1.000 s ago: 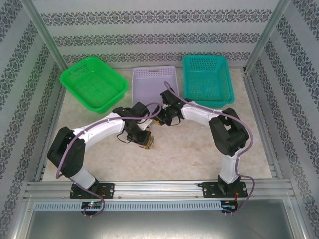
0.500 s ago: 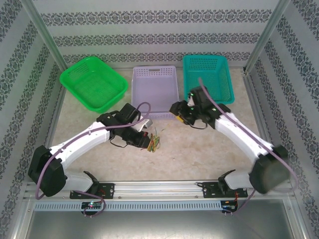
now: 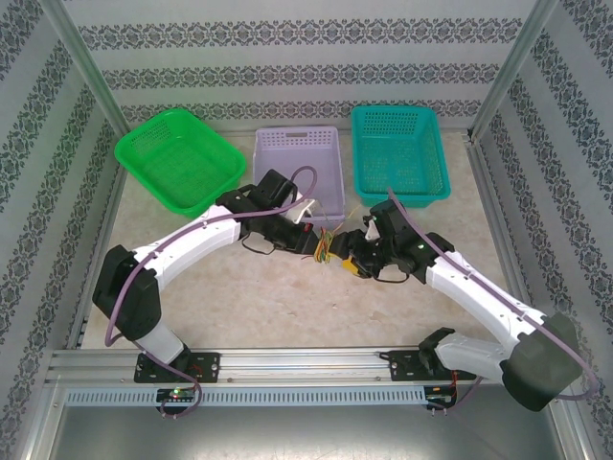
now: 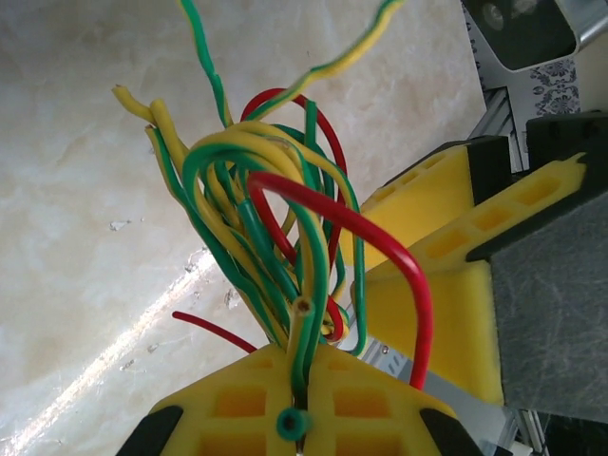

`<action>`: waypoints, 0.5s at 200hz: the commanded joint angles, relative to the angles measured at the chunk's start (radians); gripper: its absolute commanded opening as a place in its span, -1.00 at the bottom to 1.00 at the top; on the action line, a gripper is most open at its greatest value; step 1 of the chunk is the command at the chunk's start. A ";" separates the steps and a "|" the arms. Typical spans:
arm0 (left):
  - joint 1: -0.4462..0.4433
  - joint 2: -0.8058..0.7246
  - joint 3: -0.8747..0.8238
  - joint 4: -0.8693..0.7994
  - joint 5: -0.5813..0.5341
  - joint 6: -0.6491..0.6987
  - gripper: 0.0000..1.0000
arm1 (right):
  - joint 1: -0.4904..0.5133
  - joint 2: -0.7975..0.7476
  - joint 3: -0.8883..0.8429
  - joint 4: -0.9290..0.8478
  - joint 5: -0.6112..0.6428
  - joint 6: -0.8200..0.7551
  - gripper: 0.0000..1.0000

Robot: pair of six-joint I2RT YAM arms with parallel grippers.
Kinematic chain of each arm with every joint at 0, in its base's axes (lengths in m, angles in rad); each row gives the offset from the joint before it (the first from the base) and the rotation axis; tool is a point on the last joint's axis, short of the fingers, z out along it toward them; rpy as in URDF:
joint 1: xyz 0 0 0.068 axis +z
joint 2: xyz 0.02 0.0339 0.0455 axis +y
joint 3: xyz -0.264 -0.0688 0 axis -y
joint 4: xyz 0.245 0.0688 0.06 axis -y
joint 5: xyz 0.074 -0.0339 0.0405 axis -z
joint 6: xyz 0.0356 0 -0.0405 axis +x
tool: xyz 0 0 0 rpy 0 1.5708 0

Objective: Untangle the cables

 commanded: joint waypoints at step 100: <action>-0.055 -0.040 -0.021 0.051 0.027 -0.024 -1.00 | -0.051 -0.016 0.025 0.087 0.060 0.098 0.16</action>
